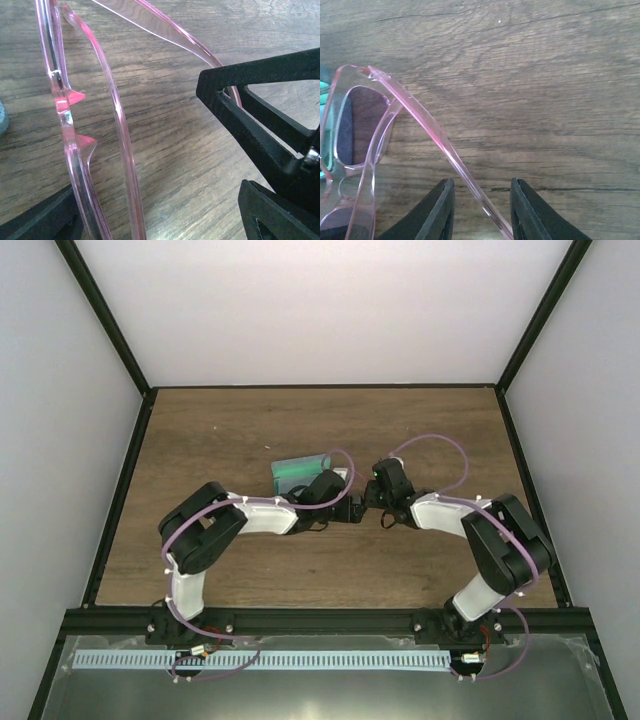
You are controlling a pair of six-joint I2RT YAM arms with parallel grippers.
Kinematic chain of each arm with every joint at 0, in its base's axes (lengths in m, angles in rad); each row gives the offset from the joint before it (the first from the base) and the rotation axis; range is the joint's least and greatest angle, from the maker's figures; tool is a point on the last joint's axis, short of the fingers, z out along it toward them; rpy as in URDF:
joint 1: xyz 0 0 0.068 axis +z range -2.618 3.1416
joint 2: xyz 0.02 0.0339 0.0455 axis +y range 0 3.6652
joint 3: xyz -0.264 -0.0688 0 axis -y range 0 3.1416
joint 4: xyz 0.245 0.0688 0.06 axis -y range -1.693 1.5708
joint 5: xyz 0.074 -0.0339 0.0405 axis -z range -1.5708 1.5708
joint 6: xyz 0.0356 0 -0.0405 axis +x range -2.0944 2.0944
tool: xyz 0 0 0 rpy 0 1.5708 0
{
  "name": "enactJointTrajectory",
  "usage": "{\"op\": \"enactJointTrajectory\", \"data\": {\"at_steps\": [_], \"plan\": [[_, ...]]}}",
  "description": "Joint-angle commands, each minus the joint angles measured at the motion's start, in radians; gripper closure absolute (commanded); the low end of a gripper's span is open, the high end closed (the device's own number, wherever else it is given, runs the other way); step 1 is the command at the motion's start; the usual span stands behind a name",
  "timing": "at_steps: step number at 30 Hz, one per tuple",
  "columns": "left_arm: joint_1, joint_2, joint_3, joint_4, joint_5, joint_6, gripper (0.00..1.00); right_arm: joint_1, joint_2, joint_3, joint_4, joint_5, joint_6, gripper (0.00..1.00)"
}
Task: Organize the sunglasses
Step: Fold the sunglasses at the center of the board.
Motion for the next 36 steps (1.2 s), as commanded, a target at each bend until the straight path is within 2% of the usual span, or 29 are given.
{"op": "enactJointTrajectory", "data": {"at_steps": [1,5,9,11,15,19,23,28,36], "plan": [[0.0,-0.041,-0.023,0.046,0.039,-0.017,0.15,0.011,-0.043,-0.021,0.047,-0.073,0.015,0.68],[0.001,-0.069,-0.032,0.02,0.004,-0.009,0.15,0.011,-0.097,-0.044,0.038,-0.06,-0.003,0.64],[0.001,-0.113,-0.049,-0.002,-0.048,0.01,0.13,0.011,-0.178,-0.074,0.024,0.003,-0.003,0.41],[0.001,-0.137,-0.059,-0.011,-0.074,0.018,0.13,0.009,-0.219,-0.091,0.029,0.047,0.005,0.38],[0.001,-0.177,-0.07,-0.033,-0.106,0.03,0.13,-0.038,-0.22,-0.104,0.054,0.051,0.02,0.46],[0.001,-0.21,-0.087,-0.047,-0.16,0.032,0.13,-0.095,-0.13,-0.048,0.036,0.049,0.018,0.57],[0.001,-0.185,-0.061,-0.131,-0.251,0.035,0.13,-0.122,-0.033,0.0,0.031,0.051,0.016,0.72],[0.002,-0.135,-0.036,-0.186,-0.308,0.035,0.13,-0.127,0.046,0.032,0.041,0.026,-0.004,0.74],[0.002,-0.042,0.031,-0.197,-0.254,0.039,0.14,-0.126,0.076,0.025,0.07,-0.036,-0.02,0.75]]}}
